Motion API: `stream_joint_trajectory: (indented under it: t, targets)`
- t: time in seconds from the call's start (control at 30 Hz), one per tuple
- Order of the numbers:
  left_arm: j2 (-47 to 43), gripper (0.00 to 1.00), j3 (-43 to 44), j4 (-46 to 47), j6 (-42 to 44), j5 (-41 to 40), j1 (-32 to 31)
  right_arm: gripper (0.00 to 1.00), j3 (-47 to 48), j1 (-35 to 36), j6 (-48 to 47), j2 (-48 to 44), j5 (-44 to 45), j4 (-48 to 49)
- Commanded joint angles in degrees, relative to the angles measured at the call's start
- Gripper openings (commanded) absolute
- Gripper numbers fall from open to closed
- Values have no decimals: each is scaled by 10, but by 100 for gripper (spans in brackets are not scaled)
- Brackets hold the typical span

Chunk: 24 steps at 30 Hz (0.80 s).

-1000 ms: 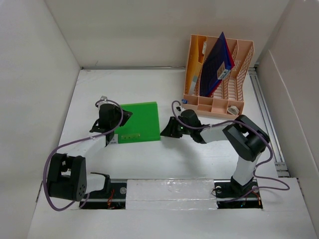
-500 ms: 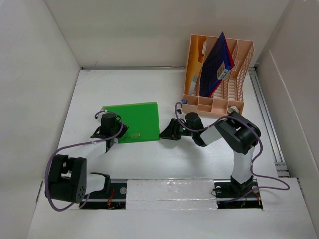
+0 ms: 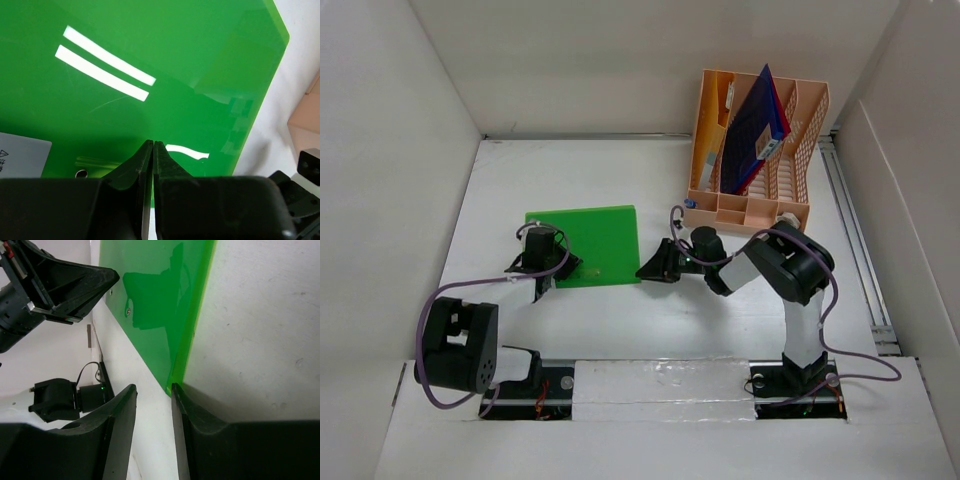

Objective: Organize the desk

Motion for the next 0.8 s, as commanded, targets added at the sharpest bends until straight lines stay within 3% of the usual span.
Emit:
stream_joint_trajectory:
  t: [0.0, 0.33, 0.43, 0.5, 0.53, 0.57, 0.67, 0.77]
  targets:
    - [4, 1, 21, 1, 7, 16, -1, 40, 22, 0, 11, 20, -18, 47]
    - [6, 0, 20, 7, 7, 23, -1, 36, 55, 0, 53, 73, -24, 74]
    - [5, 0, 19, 8, 7, 22, -1, 26, 64, 0, 78, 97, -33, 106]
    - [4, 0, 16, 11, 4, 21, -1, 10, 61, 0, 94, 107, -38, 140]
    - [4, 0, 18, 11, 4, 21, -1, 10, 61, 0, 96, 109, -38, 140]
    - [4, 0, 18, 10, 5, 23, -1, 1, 59, 0, 95, 106, -39, 143]
    - [8, 0, 14, 48, 1, 50, -1, 0, 51, 0, 80, 76, -40, 139]
    - [4, 3, 14, 89, -9, 107, -1, 0, 41, 0, 30, 8, -27, 73]
